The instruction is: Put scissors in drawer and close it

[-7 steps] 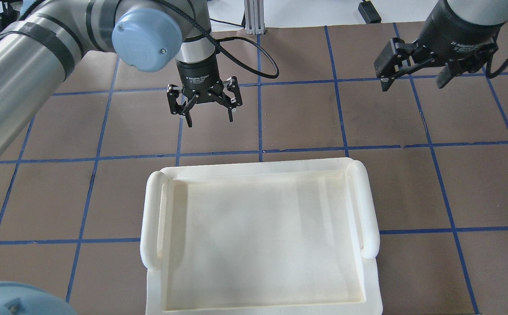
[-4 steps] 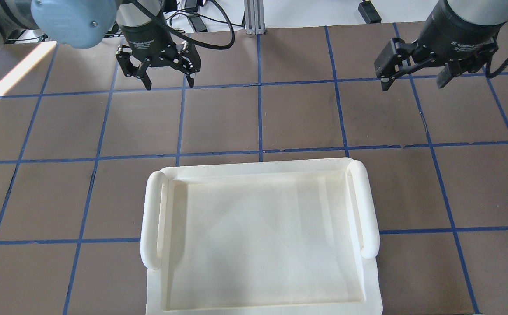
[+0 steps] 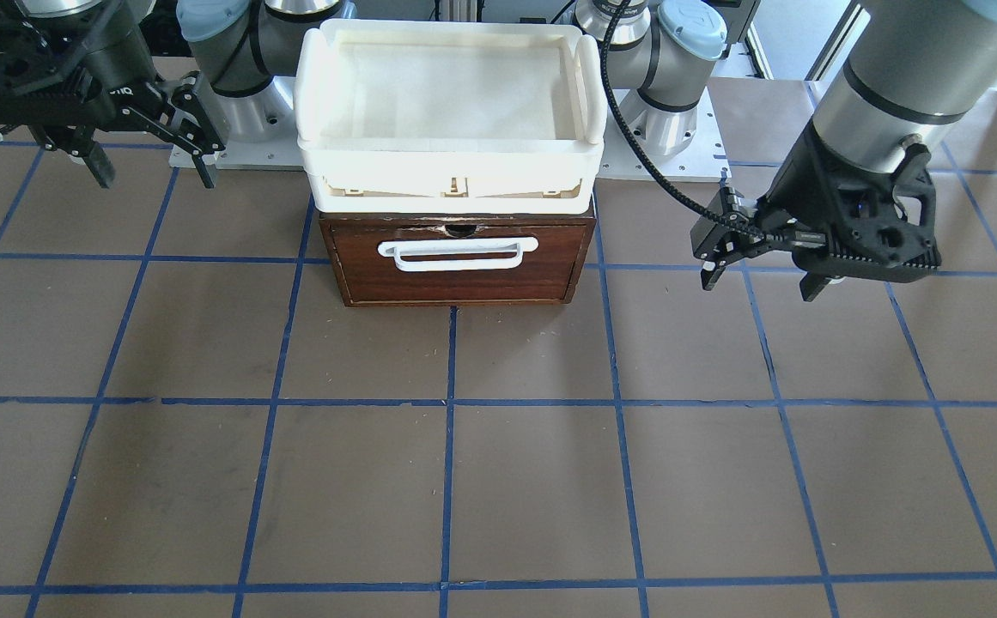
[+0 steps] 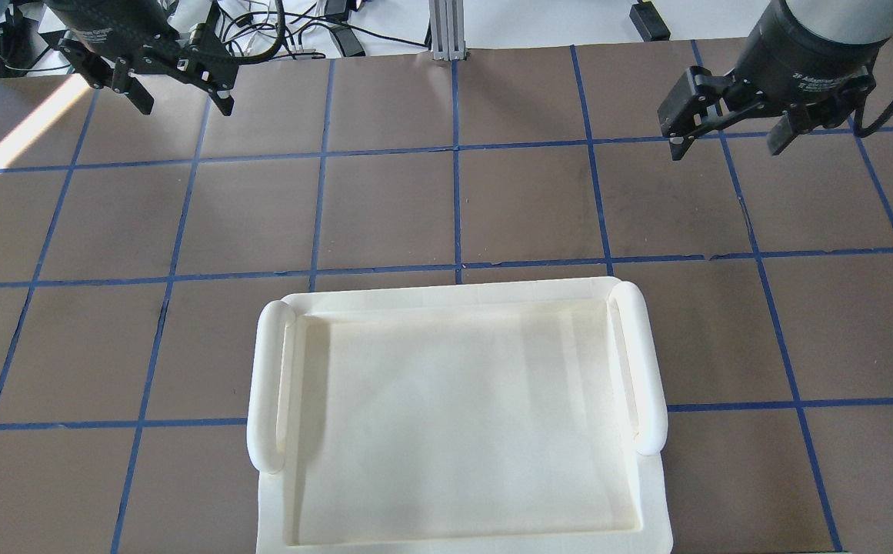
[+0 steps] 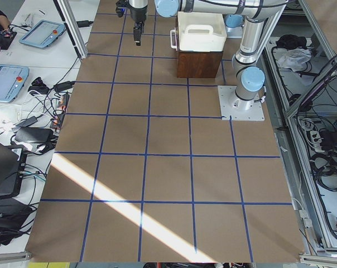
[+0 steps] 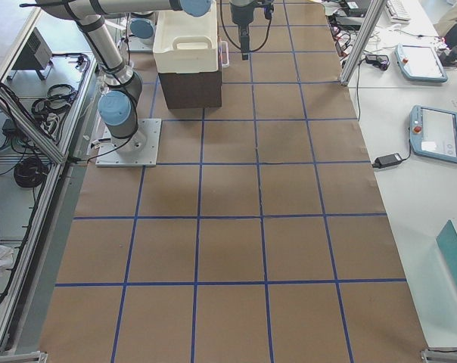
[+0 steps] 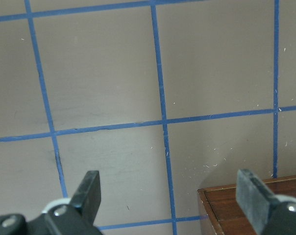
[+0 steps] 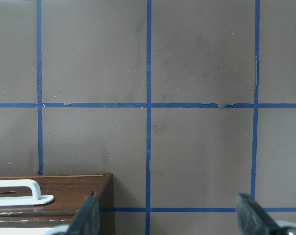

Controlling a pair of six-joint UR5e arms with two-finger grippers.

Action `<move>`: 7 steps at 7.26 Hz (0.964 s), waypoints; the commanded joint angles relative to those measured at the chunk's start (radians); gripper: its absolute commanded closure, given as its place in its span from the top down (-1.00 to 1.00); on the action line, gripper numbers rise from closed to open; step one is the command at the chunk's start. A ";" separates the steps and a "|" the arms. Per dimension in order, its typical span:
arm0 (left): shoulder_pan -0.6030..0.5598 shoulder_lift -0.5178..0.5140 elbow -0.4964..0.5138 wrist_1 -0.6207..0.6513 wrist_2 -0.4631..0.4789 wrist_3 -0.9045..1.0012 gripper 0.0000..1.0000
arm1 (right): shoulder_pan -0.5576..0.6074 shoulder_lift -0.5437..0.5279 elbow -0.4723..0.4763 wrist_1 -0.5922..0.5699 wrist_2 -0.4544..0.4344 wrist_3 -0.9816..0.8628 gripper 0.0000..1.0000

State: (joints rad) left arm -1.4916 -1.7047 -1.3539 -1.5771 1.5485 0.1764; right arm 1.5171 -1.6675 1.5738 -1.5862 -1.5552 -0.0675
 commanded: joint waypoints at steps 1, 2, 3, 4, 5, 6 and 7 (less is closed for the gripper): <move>0.014 0.062 -0.054 0.003 0.004 -0.001 1.00 | 0.000 0.000 0.000 0.000 0.000 0.000 1.00; 0.016 0.089 -0.100 0.029 0.004 0.000 1.00 | 0.000 0.000 0.000 0.000 0.000 0.000 1.00; 0.017 0.108 -0.137 0.043 0.005 0.000 1.00 | 0.000 -0.001 0.000 0.000 0.000 0.000 1.00; 0.017 0.118 -0.158 0.043 0.008 -0.002 1.00 | 0.000 -0.001 0.000 0.000 0.000 0.000 1.00; 0.019 0.131 -0.172 0.040 0.024 -0.002 1.00 | 0.000 0.000 0.000 0.000 0.000 0.000 1.00; 0.019 0.134 -0.182 0.039 0.039 -0.003 1.00 | 0.000 0.000 0.000 0.000 0.000 0.000 1.00; 0.017 0.132 -0.185 0.040 0.038 -0.008 1.00 | 0.000 -0.001 0.000 0.000 0.001 0.000 1.00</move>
State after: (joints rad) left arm -1.4732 -1.5744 -1.5302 -1.5376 1.5805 0.1727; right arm 1.5171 -1.6680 1.5739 -1.5862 -1.5551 -0.0675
